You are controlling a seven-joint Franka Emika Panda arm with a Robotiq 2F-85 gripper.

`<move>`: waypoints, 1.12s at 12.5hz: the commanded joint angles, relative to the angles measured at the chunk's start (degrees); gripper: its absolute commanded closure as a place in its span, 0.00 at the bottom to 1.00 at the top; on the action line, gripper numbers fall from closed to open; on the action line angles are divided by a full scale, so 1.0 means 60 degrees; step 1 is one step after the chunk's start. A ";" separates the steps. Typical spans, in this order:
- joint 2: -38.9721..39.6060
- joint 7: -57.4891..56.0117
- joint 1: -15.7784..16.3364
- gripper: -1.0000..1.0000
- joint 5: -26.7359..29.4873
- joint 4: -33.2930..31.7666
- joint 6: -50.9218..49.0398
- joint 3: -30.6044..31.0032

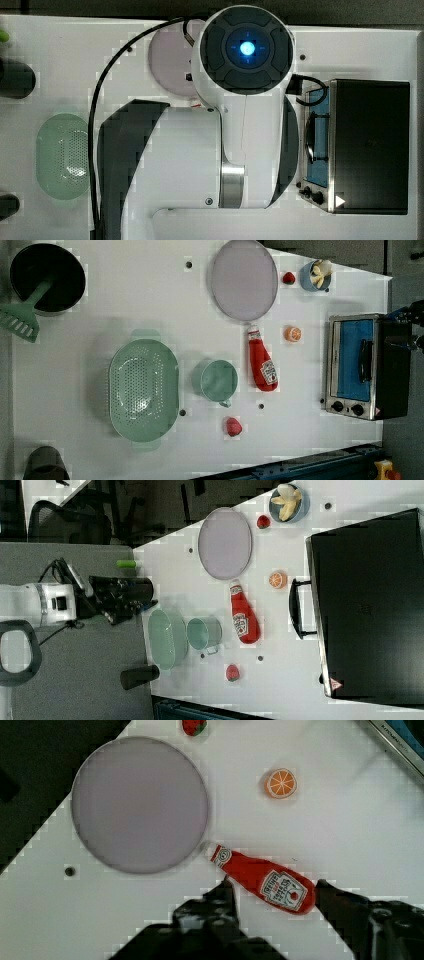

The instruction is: Pick Ketchup from the table and place it in strainer.

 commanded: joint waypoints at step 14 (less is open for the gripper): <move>-0.0146 -0.4596 -0.0941 0.00 0.0139 -0.3712 0.2272 0.1257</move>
